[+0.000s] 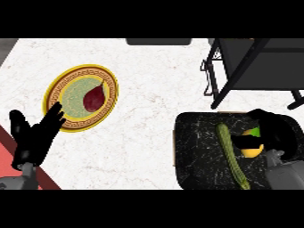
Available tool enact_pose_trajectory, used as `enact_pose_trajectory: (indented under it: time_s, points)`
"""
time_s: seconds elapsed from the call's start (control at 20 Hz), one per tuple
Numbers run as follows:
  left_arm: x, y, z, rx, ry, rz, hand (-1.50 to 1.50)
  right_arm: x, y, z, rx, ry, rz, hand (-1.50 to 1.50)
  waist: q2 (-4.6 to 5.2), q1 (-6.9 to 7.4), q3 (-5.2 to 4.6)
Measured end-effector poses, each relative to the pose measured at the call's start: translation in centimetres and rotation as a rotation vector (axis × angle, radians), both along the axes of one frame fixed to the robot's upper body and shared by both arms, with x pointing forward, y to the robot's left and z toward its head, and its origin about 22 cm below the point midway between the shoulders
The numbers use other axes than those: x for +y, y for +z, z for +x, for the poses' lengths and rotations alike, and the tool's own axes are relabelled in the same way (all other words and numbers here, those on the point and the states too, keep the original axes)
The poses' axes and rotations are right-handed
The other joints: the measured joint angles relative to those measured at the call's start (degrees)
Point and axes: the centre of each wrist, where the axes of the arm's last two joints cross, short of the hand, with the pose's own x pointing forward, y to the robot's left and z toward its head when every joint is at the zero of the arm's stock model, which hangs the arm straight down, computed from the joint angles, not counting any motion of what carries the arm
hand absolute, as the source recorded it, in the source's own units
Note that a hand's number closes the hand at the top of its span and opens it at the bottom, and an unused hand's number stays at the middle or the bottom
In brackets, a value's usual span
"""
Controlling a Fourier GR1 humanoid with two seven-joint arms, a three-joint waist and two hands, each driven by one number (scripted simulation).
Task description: Pick the lemon from the tray and place it in the tiered shelf
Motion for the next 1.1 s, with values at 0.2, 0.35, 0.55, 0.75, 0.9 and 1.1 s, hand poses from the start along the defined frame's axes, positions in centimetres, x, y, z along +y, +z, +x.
enact_pose_trajectory:
  time_s: [0.2,0.35,0.55,0.75,0.9,1.1]
  points:
    - [0.2,0.0,0.0,0.007,0.003,-0.005,0.0,-0.2,-0.5,0.3,-0.003,0.057,0.037,1.5,-0.18,-0.21,-0.2]
    - [0.0,0.0,0.6,0.011,0.003,-0.01,0.0,0.9,-0.7,0.4,-0.035,0.087,0.05,1.5,-0.23,-0.38,-0.31]
    - [-0.1,-0.2,0.6,0.004,-0.005,-0.005,0.0,2.4,-0.5,0.5,-0.023,0.259,0.115,1.5,-0.23,-0.28,-0.18]
    - [-0.2,-0.1,0.6,0.0,-0.005,-0.008,0.0,4.9,-0.1,-0.1,0.003,0.503,0.208,1.5,-0.31,-0.09,-0.28]
    - [0.1,-0.2,0.3,0.003,-0.004,-0.017,0.0,6.4,1.0,-1.0,-0.03,0.615,0.248,1.5,-0.17,-0.34,-0.03]
    - [0.5,-0.3,-0.2,0.008,0.007,-0.016,0.0,7.2,5.2,-2.6,-0.177,0.679,0.292,1.5,-0.21,-0.98,0.12]
